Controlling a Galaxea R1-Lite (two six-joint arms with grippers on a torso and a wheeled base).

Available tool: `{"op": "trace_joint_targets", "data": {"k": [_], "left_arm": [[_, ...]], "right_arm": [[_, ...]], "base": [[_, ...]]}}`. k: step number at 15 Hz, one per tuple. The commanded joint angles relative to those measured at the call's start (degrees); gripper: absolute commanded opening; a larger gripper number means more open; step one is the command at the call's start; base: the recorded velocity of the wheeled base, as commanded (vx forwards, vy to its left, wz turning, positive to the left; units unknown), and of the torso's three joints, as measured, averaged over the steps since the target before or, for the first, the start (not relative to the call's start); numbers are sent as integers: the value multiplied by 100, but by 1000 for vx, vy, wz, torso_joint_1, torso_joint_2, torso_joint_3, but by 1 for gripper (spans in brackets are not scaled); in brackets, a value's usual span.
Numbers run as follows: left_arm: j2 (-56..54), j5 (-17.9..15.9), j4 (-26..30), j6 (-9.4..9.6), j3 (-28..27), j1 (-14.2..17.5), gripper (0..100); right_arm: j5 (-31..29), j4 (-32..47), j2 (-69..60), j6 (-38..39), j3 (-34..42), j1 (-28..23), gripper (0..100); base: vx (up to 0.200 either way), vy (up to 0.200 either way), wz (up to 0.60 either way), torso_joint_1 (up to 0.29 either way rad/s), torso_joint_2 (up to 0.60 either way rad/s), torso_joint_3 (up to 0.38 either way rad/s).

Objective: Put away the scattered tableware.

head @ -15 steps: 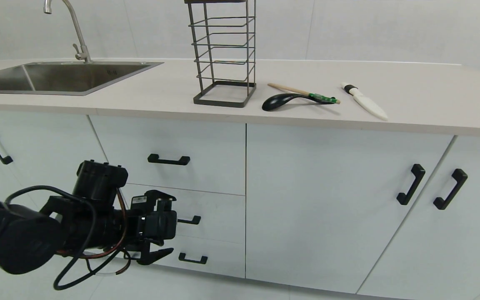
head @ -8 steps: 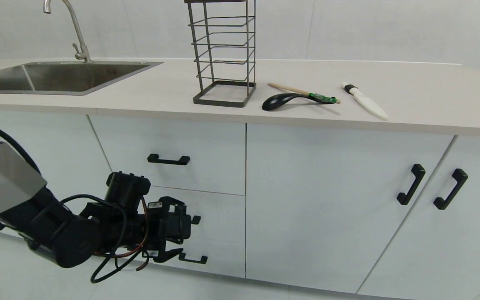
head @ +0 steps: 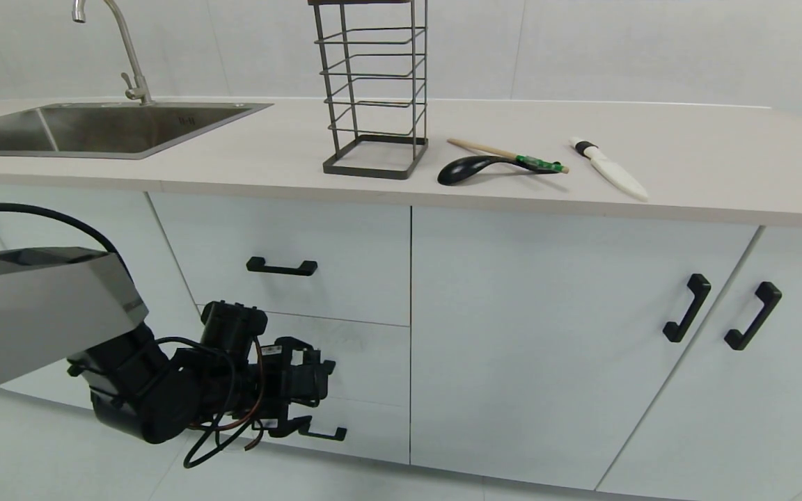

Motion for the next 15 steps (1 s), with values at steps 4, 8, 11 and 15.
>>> {"op": "trace_joint_targets", "data": {"k": [4, 8, 11, 15], "left_arm": [[361, 34, -77, 2, -55, 133, 100], [590, 34, -139, 2, -248, 133, 100], [765, 42, -139, 2, -441, 168, 100], [924, 42, -147, 11, -547, 212, 100]], "right_arm": [[2, 0, 8, 2, 1, 0, 0], [2, 0, 8, 2, 1, 0, 0], [2, 0, -1, 2, 1, 0, 0], [2, 0, 8, 2, 1, 0, 0]], "base": [[0, 0, 0, 0, 0, 0], [0, 0, 0, 0, 0, 0], [0, 0, 0, 0, 0, 0], [0, 0, 0, 0, 0, 0]]}}
